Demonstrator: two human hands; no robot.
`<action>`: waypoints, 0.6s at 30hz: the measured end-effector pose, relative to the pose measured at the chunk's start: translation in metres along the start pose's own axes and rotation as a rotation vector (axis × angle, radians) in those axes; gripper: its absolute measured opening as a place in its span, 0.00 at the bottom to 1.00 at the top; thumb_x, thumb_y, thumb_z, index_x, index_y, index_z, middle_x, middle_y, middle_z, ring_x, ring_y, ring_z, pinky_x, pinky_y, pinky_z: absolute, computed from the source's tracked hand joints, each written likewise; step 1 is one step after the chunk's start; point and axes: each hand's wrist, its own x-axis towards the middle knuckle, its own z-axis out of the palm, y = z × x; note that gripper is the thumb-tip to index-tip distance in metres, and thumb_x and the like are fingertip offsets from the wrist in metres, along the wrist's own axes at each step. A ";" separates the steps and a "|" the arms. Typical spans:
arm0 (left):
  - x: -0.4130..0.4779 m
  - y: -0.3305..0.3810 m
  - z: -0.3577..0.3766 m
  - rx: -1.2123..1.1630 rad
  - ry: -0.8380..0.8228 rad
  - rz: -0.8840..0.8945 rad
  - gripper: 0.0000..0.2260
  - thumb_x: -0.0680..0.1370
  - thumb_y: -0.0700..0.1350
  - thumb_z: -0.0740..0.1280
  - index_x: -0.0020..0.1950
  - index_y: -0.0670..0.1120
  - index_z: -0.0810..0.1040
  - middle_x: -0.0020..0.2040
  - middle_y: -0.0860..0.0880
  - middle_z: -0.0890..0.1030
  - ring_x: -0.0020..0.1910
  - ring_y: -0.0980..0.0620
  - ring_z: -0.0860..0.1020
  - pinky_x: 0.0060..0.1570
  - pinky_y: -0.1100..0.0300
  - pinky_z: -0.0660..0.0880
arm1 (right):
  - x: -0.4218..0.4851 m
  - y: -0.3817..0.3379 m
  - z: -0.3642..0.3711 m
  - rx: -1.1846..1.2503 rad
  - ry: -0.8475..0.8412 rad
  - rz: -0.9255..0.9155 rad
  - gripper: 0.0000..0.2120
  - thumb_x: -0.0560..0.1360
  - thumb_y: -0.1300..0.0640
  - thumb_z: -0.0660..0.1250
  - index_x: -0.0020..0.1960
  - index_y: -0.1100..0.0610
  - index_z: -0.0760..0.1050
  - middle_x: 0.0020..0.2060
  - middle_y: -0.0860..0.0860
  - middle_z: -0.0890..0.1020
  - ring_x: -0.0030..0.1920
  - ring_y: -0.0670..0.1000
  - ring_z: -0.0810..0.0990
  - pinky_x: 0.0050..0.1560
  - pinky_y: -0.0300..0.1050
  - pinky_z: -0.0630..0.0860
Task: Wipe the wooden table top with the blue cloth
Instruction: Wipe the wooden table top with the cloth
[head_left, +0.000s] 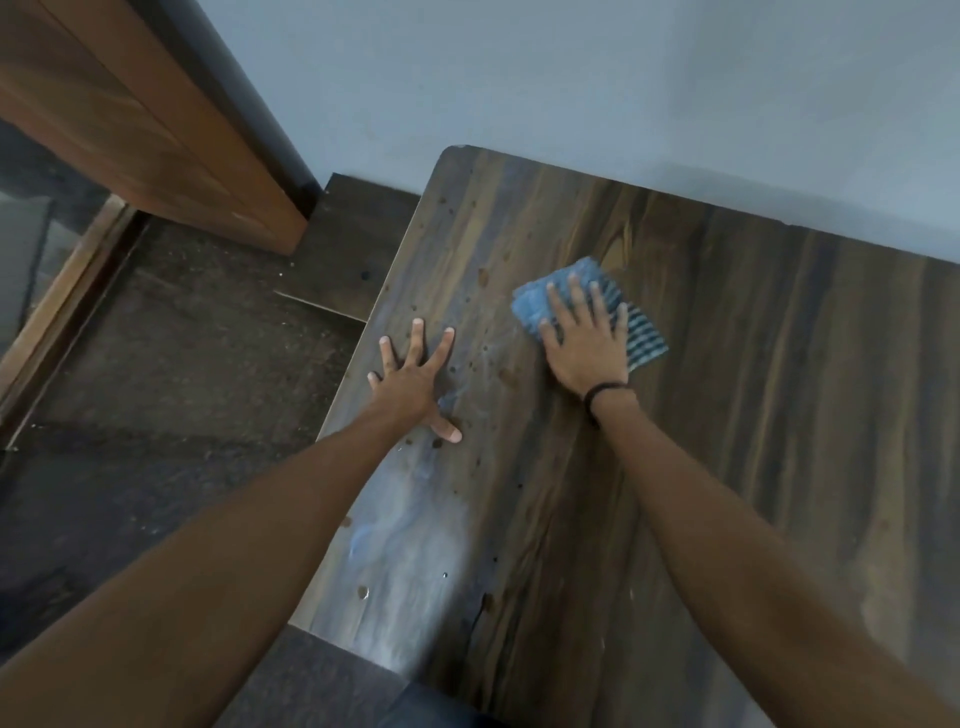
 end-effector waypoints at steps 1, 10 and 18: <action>0.000 0.000 0.000 -0.002 0.000 0.003 0.67 0.62 0.56 0.84 0.79 0.63 0.31 0.77 0.52 0.23 0.74 0.32 0.26 0.69 0.24 0.45 | -0.024 -0.004 0.008 -0.034 0.001 -0.059 0.27 0.83 0.41 0.50 0.81 0.43 0.54 0.81 0.45 0.54 0.81 0.52 0.50 0.77 0.65 0.45; 0.005 -0.001 0.001 0.021 -0.004 0.000 0.67 0.62 0.58 0.83 0.78 0.63 0.29 0.76 0.51 0.22 0.74 0.32 0.25 0.69 0.24 0.45 | -0.075 0.039 0.003 -0.106 -0.084 -0.274 0.27 0.82 0.39 0.50 0.80 0.41 0.55 0.80 0.43 0.57 0.80 0.50 0.54 0.77 0.63 0.50; 0.002 -0.001 0.002 0.023 0.010 0.003 0.66 0.63 0.58 0.83 0.79 0.63 0.31 0.77 0.51 0.24 0.75 0.32 0.27 0.69 0.23 0.46 | 0.027 0.017 -0.011 -0.011 -0.029 -0.031 0.27 0.84 0.41 0.48 0.82 0.45 0.51 0.81 0.45 0.51 0.81 0.52 0.47 0.77 0.65 0.42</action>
